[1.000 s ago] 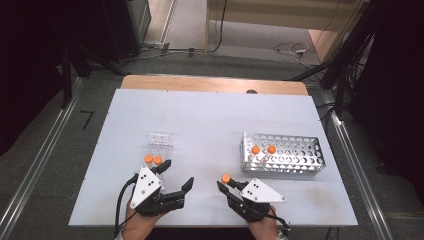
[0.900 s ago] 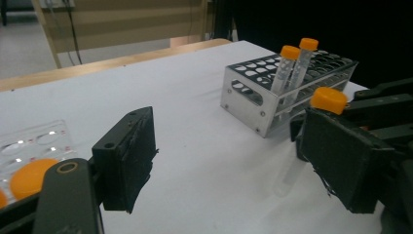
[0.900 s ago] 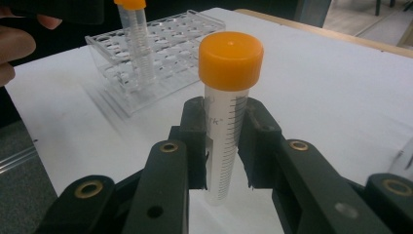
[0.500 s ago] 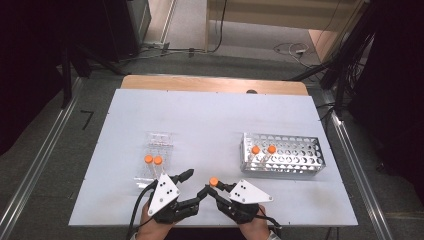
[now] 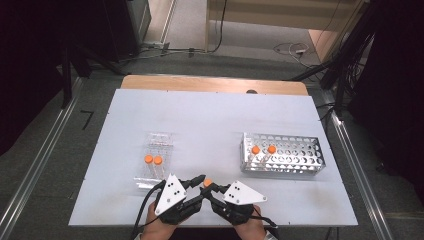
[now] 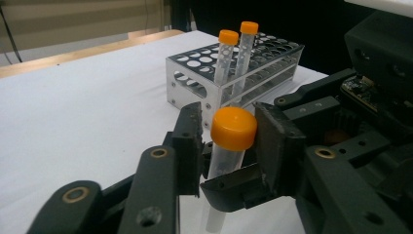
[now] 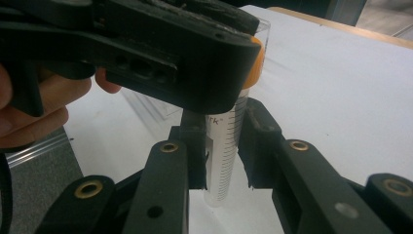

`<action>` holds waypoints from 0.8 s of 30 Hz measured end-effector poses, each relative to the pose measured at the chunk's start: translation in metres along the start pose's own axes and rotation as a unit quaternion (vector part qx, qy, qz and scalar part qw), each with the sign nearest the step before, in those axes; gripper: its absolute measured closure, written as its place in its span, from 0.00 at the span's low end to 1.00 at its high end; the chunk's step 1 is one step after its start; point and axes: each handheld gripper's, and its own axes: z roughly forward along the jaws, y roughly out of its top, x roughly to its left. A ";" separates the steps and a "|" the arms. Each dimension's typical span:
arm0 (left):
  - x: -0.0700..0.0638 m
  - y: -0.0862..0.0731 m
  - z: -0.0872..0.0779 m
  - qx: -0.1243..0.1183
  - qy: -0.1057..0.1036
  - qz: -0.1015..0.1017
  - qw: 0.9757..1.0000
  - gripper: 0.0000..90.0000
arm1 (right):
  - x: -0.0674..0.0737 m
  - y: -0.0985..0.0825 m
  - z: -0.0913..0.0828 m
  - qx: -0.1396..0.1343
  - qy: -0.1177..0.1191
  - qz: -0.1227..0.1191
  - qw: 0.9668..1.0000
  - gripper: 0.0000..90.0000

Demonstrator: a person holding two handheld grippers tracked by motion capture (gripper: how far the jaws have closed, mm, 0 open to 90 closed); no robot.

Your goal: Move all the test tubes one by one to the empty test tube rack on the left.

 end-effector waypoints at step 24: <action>0.002 0.002 -0.004 -0.008 0.009 -0.003 1.000 0.78 | 0.000 0.001 0.000 0.006 0.014 -0.001 1.000 0.46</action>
